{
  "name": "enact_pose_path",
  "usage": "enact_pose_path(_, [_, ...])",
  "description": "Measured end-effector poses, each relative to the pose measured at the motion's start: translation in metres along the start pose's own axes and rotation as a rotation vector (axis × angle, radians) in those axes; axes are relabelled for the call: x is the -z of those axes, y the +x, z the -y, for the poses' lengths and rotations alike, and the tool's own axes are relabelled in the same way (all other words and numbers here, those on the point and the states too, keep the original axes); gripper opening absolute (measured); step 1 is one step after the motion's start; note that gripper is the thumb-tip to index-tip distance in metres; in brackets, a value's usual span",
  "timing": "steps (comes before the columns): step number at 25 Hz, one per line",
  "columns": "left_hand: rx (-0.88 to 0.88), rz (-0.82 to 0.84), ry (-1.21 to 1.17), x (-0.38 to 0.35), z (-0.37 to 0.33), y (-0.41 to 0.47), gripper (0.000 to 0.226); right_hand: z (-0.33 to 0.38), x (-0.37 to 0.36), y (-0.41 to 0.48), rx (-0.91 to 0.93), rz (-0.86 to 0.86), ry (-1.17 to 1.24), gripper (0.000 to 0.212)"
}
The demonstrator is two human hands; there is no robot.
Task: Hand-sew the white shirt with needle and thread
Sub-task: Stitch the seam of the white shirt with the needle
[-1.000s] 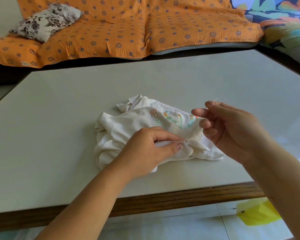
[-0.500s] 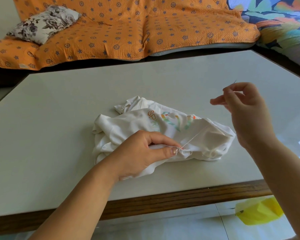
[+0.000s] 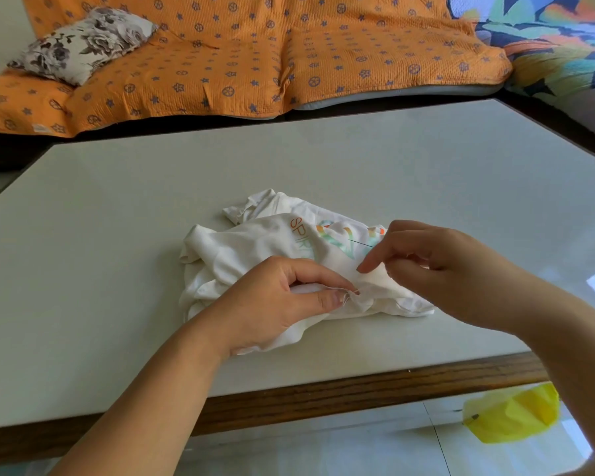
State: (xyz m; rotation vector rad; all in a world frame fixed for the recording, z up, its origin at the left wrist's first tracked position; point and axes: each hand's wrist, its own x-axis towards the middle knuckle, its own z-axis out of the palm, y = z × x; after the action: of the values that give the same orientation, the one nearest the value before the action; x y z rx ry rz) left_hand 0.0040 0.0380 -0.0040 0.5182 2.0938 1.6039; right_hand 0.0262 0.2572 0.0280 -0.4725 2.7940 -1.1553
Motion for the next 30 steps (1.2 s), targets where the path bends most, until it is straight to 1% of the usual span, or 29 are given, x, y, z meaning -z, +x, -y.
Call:
enact_pose_path(3, [-0.001,0.002,0.013,0.000,0.000,0.000,0.015,-0.002,0.002,-0.002,0.035,0.017,-0.038,0.027])
enact_pose_path(7, [-0.005,0.004,0.001,0.000,-0.001,-0.002,0.014,-0.014,0.007,0.001,-0.027,0.000,-0.148,0.029])
enact_pose_path(10, [-0.007,0.004,-0.003,0.000,-0.002,-0.001,0.015,-0.015,0.003,0.002,-0.001,0.041,-0.166,0.019])
enact_pose_path(12, [-0.011,0.003,-0.008,0.000,-0.001,-0.001,0.019,-0.014,-0.001,0.003,0.027,0.019,-0.184,0.011])
enact_pose_path(16, [-0.016,0.005,-0.021,0.000,0.000,-0.001,0.018,-0.016,-0.001,0.006,0.020,-0.138,-0.191,0.010])
enact_pose_path(18, [-0.012,0.007,-0.023,0.000,0.000,-0.001,0.017,-0.018,0.000,0.009,-0.029,-0.288,-0.179,0.011])
enact_pose_path(21, [-0.001,0.011,-0.013,0.001,0.000,-0.001,0.013,-0.024,0.006,0.015,-0.190,-0.576,-0.152,0.013])
enact_pose_path(22, [0.001,0.009,-0.004,0.001,0.000,-0.001,0.013,-0.027,0.009,0.017,-0.246,-0.642,-0.132,0.014])
enact_pose_path(24, [0.004,0.008,-0.005,0.001,0.000,-0.002,0.013,-0.032,0.012,0.020,-0.327,-0.702,-0.100,0.015])
enact_pose_path(27, [0.005,0.012,-0.014,0.002,0.000,-0.002,0.018,-0.038,0.014,0.023,-0.400,-0.726,-0.067,0.016])
enact_pose_path(30, [0.005,0.022,0.002,0.003,-0.001,-0.003,0.018,-0.045,0.017,0.026,-0.478,-0.748,-0.005,0.018])
